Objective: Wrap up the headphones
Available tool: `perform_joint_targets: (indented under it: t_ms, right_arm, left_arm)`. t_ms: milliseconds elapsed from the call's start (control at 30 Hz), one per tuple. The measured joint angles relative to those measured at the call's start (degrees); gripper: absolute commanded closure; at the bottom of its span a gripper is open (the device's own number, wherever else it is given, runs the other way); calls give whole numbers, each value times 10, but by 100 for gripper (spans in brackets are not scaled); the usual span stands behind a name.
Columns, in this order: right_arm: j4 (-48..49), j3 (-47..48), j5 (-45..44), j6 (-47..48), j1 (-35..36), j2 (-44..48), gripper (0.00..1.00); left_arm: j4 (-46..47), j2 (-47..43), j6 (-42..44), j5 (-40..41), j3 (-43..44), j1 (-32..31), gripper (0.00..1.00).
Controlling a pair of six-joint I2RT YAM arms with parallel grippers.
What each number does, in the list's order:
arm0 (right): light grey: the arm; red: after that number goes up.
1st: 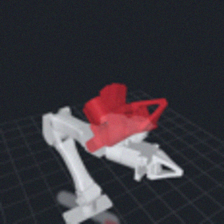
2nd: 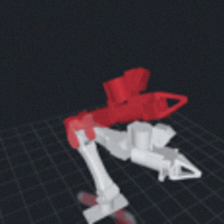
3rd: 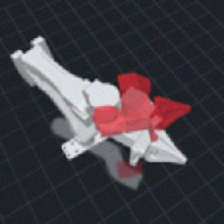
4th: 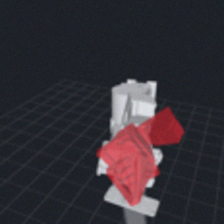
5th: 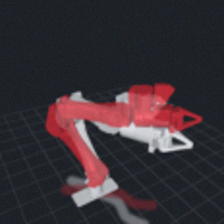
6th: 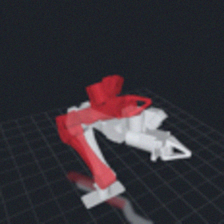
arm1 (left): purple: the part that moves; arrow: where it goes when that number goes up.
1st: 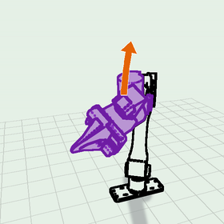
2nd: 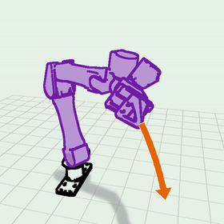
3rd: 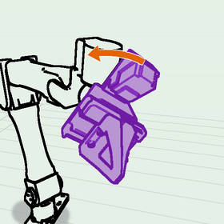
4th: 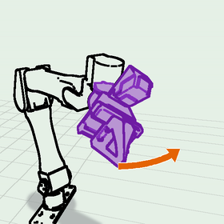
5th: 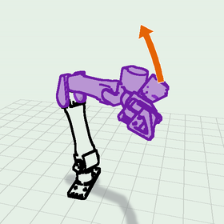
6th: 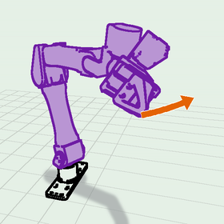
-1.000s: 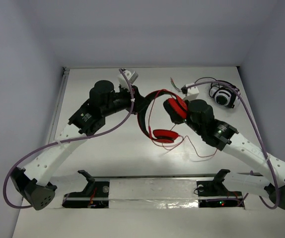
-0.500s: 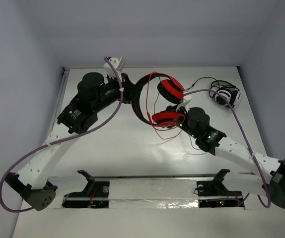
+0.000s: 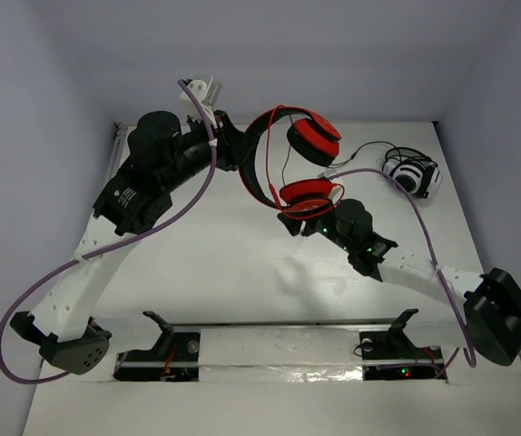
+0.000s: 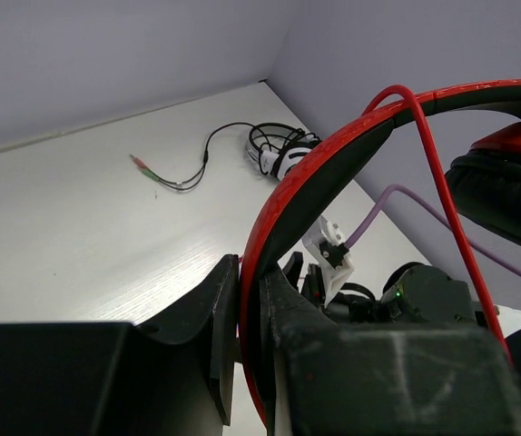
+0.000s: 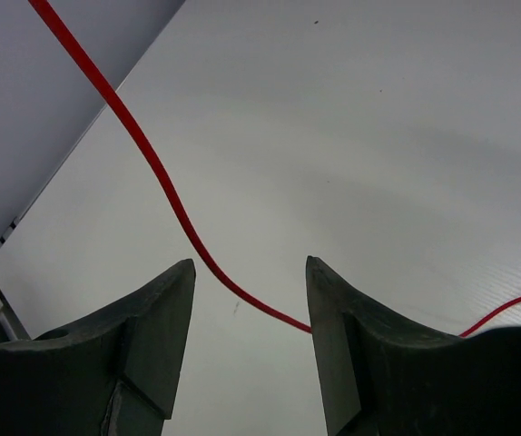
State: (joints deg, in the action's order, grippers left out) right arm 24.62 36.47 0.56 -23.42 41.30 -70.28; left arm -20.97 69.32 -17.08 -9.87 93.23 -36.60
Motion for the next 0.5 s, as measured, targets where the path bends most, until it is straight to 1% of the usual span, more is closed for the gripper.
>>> perform_joint_targets:
  t_ms: [267,500]
  right_arm:
    - [23,0,-3,0,-8,-52,42]
    - [33,0,-6,1,-23,-95,44]
  left_arm:
    - [-37,5,1,1,25,3,100]
    - [-66,28,4,3,106,4,100]
